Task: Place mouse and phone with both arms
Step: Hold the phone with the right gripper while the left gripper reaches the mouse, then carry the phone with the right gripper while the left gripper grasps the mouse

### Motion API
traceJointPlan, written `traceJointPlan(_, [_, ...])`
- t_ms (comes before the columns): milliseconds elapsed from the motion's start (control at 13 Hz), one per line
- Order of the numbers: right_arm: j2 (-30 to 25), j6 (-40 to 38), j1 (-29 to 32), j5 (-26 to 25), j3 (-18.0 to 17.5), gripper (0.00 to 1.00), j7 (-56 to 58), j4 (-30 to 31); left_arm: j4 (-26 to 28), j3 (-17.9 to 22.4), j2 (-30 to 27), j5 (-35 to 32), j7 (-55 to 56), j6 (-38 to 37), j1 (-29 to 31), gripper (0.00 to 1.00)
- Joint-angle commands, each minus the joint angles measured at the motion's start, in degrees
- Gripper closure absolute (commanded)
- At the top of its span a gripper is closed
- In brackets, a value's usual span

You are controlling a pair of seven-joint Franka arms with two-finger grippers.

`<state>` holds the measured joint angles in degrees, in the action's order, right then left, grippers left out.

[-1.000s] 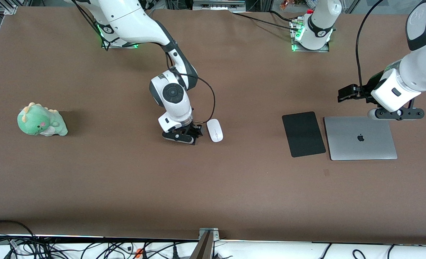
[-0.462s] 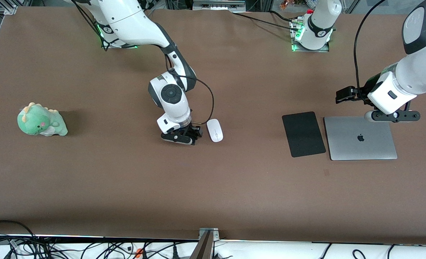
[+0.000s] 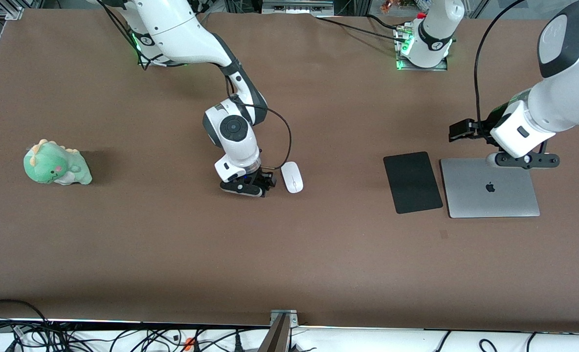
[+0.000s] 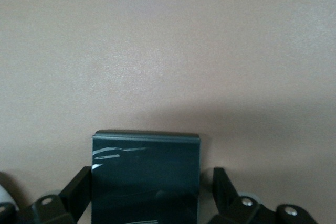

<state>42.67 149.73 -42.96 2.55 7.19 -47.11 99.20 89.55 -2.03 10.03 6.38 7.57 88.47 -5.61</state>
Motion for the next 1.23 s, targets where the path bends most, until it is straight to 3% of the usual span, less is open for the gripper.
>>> traceJointPlan(0, [0.75,1.09,-0.37,-0.18,0.19,0.07,0.44,-0.41,-1.4,0.01,2.88,3.1,0.25,1.78,-0.98,0.0])
traceJointPlan(77, [0.66,1.0,-0.37,-0.53,0.19,0.27,0.62,-0.32,-1.4,0.01,3.59,3.73,1.12,2.75,-1.42,0.0])
traceJointPlan(231, [0.66,1.0,-0.29,-0.62,0.19,0.35,0.97,-0.41,-1.4,-0.08,4.82,3.73,3.32,4.25,-3.34,0.0])
traceJointPlan(308, [0.49,0.74,-0.2,-0.7,0.19,0.49,1.84,-0.41,-1.4,-0.17,5.61,3.73,4.72,5.47,-4.4,0.0])
traceJointPlan(538, [-0.04,-1.53,0.06,-0.7,0.19,0.52,2.55,-1.19,-1.31,-0.34,9.21,3.82,10.17,10.47,-7.66,0.0])
traceJointPlan(692, [-0.39,-10.46,1.29,-0.62,0.28,0.57,5.43,-5.92,-1.31,-0.43,10.88,3.99,12.9,13.12,-9.06,0.0])
traceJointPlan(846, [-1.27,-16.03,4.53,-0.01,0.37,0.58,11.92,-8.83,-1.31,-0.43,11.33,5.48,14.92,13.39,-9.34,0.0])
traceJointPlan(1154, [-5.3,-21.57,12.44,0.53,0.19,0.59,25.9,-8.76,-1.31,-0.43,12.81,8.64,15.2,14.35,-9.95,0.0])
